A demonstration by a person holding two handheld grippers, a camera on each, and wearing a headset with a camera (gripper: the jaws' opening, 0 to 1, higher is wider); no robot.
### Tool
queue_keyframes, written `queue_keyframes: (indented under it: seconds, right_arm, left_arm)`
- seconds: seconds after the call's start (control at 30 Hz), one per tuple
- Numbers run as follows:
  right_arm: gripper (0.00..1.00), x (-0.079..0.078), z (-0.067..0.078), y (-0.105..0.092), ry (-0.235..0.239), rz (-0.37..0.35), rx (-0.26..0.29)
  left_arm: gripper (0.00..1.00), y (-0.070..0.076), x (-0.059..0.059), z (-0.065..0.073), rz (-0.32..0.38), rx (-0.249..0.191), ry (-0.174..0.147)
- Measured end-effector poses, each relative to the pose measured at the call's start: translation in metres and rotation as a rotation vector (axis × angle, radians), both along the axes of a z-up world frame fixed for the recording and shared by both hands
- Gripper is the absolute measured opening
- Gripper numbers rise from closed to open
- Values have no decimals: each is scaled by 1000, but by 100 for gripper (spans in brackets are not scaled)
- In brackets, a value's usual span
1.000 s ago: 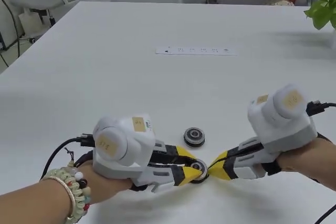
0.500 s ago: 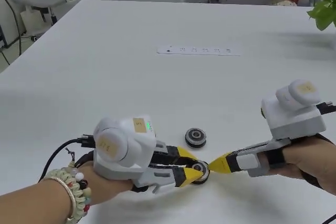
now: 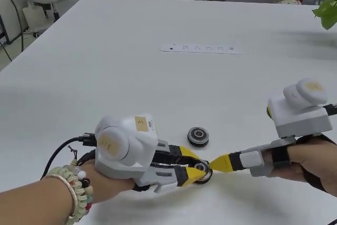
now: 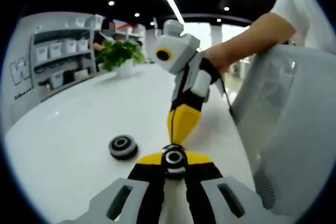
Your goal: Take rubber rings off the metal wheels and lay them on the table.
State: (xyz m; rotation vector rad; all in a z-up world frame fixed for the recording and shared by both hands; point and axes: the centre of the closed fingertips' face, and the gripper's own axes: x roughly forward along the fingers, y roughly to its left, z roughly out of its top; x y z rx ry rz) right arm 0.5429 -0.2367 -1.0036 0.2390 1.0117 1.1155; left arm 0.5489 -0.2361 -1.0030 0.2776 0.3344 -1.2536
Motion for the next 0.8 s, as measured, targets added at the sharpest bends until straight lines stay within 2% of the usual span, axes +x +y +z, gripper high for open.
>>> queue_keyframes:
  seconds: [0.8]
  right_arm:
    - [0, -1, 6, 5, -4, 23, 31]
  left_arm:
    - [15, 0, 0, 0, 0, -1, -2]
